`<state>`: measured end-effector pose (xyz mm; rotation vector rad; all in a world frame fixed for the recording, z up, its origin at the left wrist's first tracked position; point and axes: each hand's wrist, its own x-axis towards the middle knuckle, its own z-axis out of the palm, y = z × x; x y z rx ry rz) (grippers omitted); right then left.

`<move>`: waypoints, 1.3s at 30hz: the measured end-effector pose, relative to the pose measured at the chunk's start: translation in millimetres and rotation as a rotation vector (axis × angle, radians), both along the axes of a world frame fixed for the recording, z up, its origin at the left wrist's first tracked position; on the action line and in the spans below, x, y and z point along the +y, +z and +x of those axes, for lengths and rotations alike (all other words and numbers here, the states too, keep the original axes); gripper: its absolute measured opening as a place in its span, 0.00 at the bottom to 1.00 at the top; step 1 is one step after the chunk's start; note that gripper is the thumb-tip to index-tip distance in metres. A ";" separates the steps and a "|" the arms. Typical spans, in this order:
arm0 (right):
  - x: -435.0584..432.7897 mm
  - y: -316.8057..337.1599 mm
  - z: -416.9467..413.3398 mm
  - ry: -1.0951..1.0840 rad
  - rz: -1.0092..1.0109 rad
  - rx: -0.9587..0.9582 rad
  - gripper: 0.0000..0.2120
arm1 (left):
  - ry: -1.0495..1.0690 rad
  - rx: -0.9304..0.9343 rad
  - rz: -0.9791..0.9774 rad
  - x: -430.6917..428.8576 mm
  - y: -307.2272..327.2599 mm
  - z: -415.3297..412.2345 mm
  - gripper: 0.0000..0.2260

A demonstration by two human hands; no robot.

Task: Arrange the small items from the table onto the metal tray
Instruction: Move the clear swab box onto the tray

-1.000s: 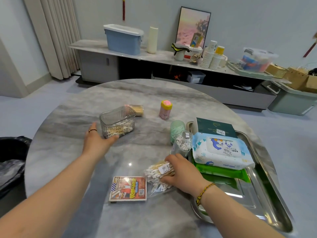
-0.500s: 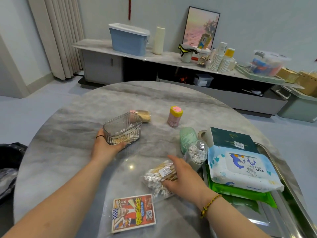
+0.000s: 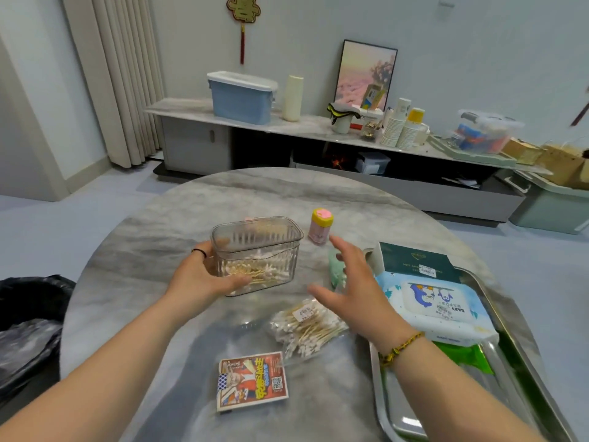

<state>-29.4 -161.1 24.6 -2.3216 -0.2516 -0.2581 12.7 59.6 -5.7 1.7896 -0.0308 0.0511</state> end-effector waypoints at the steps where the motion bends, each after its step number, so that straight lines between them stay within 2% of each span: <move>1: -2.9 10.3 -1.0 0.016 0.060 -0.013 0.40 | -0.072 -0.005 0.006 -2.5 8.3 -6.5 0.22; 5: -21.3 48.4 -8.8 0.147 0.209 0.216 0.48 | -0.311 0.022 0.000 -19.4 31.3 -28.7 0.22; 8: -38.5 62.4 -23.9 0.235 0.146 0.318 0.43 | -0.403 0.048 -0.012 -38.2 40.1 -40.1 0.23; 11: -52.7 66.5 -41.5 0.242 0.026 0.364 0.35 | -0.464 0.099 0.008 -58.4 43.1 -49.4 0.31; 14: -68.0 63.4 -57.5 0.188 -0.039 0.376 0.33 | -0.512 0.093 -0.025 -81.4 39.5 -60.8 0.29; 16: -77.5 59.5 -65.8 0.144 -0.067 0.342 0.32 | -0.536 0.054 -0.034 -95.6 36.0 -67.5 0.23; 19: -96.2 53.1 -80.5 0.075 -0.063 0.291 0.31 | -0.516 -0.007 0.035 -119.1 32.0 -73.8 0.22; 22: -117.9 51.3 -95.0 0.002 0.005 0.237 0.27 | -0.414 -0.063 0.121 -139.6 26.6 -78.3 0.27; 27: -166.1 57.0 -112.2 -0.165 0.115 0.137 0.26 | -0.288 -0.045 0.134 -172.4 6.7 -89.1 0.21; 31: -207.6 54.2 -116.1 -0.305 0.274 0.096 0.28 | -0.244 -0.080 0.259 -196.1 -14.7 -96.7 0.19; 35: -240.6 38.4 -105.4 -0.567 0.381 0.019 0.30 | -0.263 -0.077 0.410 -208.0 -38.0 -100.9 0.23; 39: -257.4 10.2 -85.1 -0.816 0.338 0.066 0.29 | -0.254 -0.040 0.479 -220.2 -47.9 -97.3 0.30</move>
